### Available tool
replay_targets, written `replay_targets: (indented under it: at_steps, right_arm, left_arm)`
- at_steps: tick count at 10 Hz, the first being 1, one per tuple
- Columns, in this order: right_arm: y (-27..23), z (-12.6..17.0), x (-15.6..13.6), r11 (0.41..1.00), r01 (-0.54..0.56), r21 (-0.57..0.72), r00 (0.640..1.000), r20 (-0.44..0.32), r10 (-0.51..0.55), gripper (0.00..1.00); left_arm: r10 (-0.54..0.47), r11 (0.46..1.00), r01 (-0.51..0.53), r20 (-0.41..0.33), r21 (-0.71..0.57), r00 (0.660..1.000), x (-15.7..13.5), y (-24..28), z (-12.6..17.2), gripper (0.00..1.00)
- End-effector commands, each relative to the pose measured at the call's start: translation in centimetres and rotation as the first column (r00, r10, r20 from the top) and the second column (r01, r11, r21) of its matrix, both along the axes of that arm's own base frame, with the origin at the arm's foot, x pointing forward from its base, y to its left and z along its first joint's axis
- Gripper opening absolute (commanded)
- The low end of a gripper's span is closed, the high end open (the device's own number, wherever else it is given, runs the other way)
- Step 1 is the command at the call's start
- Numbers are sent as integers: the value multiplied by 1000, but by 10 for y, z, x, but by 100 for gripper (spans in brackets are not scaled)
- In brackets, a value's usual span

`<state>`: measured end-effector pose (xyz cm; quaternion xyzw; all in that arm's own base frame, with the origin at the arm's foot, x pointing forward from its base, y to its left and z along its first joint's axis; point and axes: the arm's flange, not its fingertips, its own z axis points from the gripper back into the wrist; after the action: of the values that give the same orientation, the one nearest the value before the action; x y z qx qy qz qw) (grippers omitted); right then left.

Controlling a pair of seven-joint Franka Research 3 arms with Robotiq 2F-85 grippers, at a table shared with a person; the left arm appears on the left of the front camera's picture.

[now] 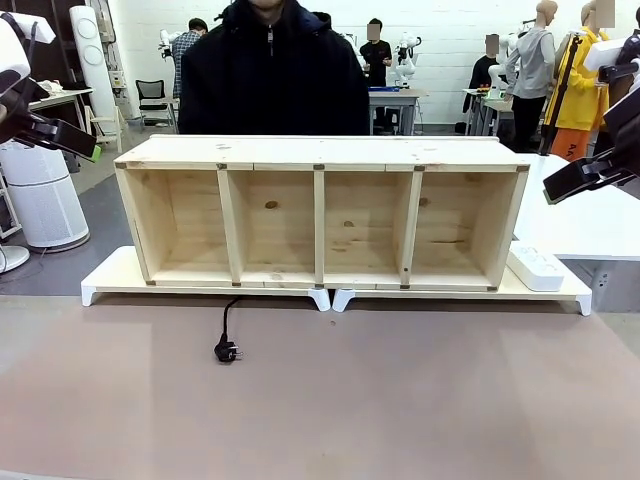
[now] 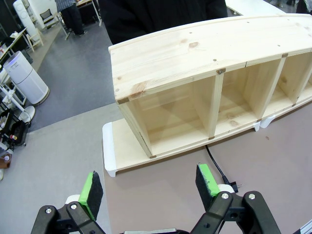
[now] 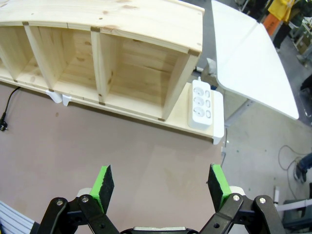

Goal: Perform cable management.
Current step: When the cord part of the Power Cable appears at the lower middle area of the table and stops, grasp the cord part of the Power Cable.

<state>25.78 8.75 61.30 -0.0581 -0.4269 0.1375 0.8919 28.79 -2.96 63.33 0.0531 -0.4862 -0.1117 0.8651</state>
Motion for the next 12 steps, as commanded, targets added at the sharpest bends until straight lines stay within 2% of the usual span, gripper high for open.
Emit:
replay_targets:
  at_steps: [1, 3, 6, 12]
  right_arm:
    - [0, -1, 3, 1000, 2, 0, 1000, 1, -2, 100]
    - [0, 0, 0, 1000, 0, 0, 1000, 0, 0, 100]
    - [29, 8, 20, 994, -91, -55, 996, -30, 89, 100]
    - [142, 12, 64, 951, -293, -95, 951, -135, 279, 100]
  left_arm:
    - [0, 1000, 0, 10, -1, 1000, 2, 0, 0, 100]
    - [0, 1000, 0, 10, -1, 1000, 2, 0, 0, 100]
    - [0, 1000, 0, 10, -1, 1000, 2, 0, 0, 100]
    - [0, 1000, 0, 10, -1, 1000, 2, 0, 0, 100]
